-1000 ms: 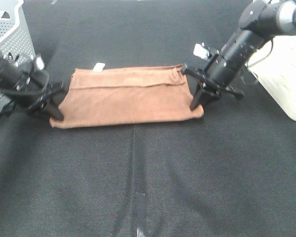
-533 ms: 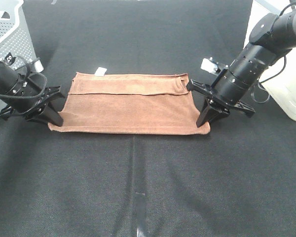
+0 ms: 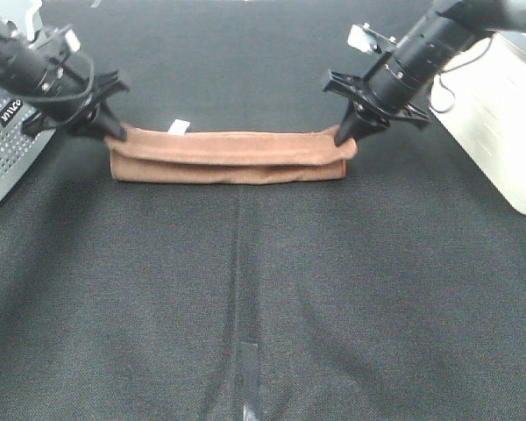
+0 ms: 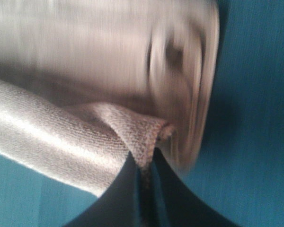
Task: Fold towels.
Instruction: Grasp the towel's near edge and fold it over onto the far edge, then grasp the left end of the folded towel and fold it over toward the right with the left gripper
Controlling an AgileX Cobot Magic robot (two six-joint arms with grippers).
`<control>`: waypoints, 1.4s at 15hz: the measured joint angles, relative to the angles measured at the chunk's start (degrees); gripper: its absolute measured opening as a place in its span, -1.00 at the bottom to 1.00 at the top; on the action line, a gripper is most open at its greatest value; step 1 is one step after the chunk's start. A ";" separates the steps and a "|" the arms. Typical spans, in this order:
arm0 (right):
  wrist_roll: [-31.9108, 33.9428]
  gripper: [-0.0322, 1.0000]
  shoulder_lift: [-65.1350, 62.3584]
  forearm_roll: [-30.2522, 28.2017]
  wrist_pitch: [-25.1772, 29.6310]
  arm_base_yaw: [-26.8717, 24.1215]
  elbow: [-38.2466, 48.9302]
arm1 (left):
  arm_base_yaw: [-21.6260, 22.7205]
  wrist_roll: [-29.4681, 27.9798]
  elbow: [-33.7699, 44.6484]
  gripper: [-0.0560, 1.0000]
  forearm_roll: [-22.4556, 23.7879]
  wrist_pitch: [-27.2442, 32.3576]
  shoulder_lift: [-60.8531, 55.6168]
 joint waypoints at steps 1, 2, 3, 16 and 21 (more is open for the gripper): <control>0.69 -0.94 2.46 -0.46 0.40 -0.23 -3.95 | 0.00 -1.32 -3.44 -0.88 0.52 0.00 1.89; 1.60 -0.94 5.16 -0.46 0.46 -0.57 -7.51 | 0.00 -2.69 -6.76 -0.88 0.97 -0.11 4.07; 2.01 -0.94 7.51 -0.57 0.80 -1.03 -10.77 | 0.00 -3.61 -9.28 -0.88 1.15 -0.29 6.07; 1.49 0.72 9.11 -0.40 6.36 -1.78 -15.87 | 0.00 -5.16 -14.09 0.66 5.10 -0.57 10.31; 1.49 0.72 9.17 -0.57 6.47 -1.78 -15.93 | -0.23 -5.27 -14.09 0.62 3.72 -0.63 12.95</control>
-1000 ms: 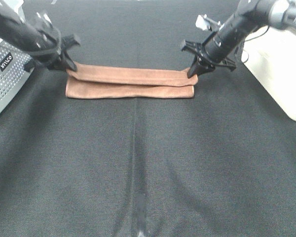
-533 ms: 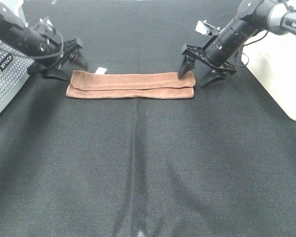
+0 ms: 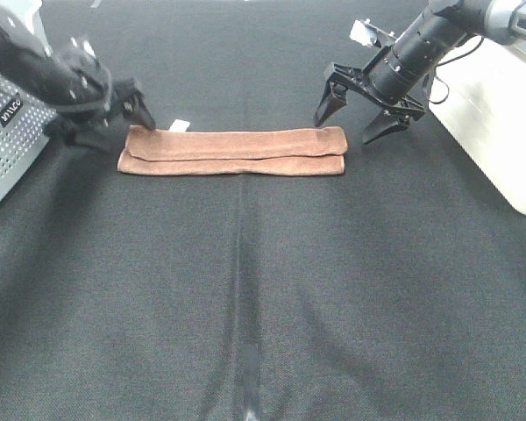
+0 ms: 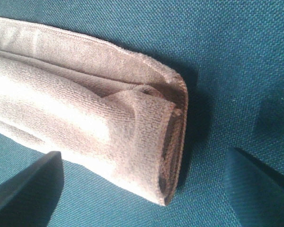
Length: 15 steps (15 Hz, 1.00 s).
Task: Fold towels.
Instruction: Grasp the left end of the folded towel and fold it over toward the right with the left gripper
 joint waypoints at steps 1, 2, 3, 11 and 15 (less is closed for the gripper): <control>0.00 0.72 0.00 -0.17 -0.06 0.00 0.00 | -0.34 0.06 0.00 0.60 -0.23 -0.11 0.74; 0.00 0.72 0.00 -0.29 -0.17 0.00 0.00 | -0.80 0.63 0.00 0.58 -0.63 -0.69 1.15; 0.00 0.72 0.00 -0.29 -0.17 0.00 0.00 | -0.80 0.63 0.00 0.58 -0.63 -0.69 1.15; 0.00 0.72 0.00 -0.29 -0.17 0.00 0.00 | -3.72 0.80 0.00 -0.76 -0.69 -3.55 1.83; 0.00 0.72 -0.23 -0.34 -0.06 0.00 0.00 | -3.72 0.23 0.00 -0.76 5.33 -1.20 -0.34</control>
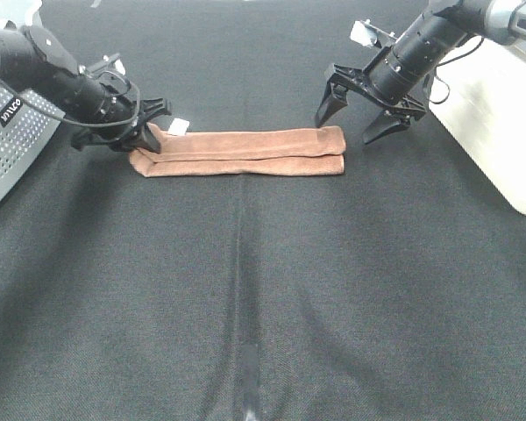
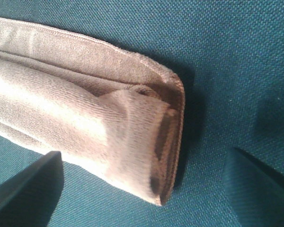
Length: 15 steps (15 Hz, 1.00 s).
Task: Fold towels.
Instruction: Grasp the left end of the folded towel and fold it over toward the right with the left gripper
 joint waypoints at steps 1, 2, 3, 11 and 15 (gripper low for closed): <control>0.00 0.72 -0.40 -0.11 0.17 0.00 0.00 | 0.23 -1.26 0.00 -0.76 2.98 0.57 -1.66; 0.00 0.72 -0.86 -0.11 0.40 0.00 0.00 | 0.86 -3.32 0.00 -0.76 5.90 1.49 -3.44; 0.00 0.72 -1.15 -0.17 0.46 0.00 0.00 | 2.01 -5.16 0.00 -0.76 8.42 2.41 -5.27; 0.00 0.72 -1.26 -0.17 2.81 0.00 0.00 | -4.87 -10.71 -5.79 -0.76 5.44 8.71 -10.20; 0.00 0.72 -1.26 0.52 4.18 0.00 0.00 | -11.40 -10.83 -6.02 -0.76 -0.69 1.55 -6.07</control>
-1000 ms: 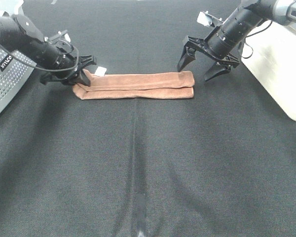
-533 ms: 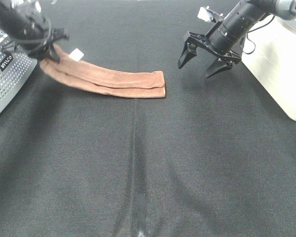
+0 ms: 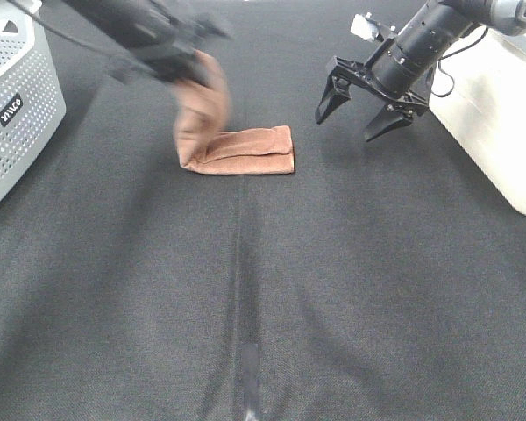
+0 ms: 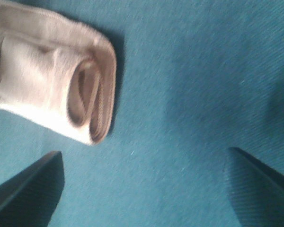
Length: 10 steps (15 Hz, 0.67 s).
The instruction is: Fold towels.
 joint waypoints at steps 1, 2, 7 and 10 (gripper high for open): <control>0.00 0.72 0.00 0.06 0.17 0.00 0.00 | -1.03 0.00 0.00 -0.76 -1.43 -2.29 1.43; 0.00 0.72 0.00 0.11 0.17 0.00 0.00 | -1.89 -0.34 0.00 -0.72 -3.32 -4.76 2.92; 0.00 0.72 0.00 0.29 0.52 0.00 0.00 | -4.07 -1.32 0.00 0.15 -12.66 -9.68 5.16; 0.00 0.72 0.00 2.01 0.57 0.00 0.00 | -4.58 -1.43 -1.38 0.38 -15.99 -10.26 5.16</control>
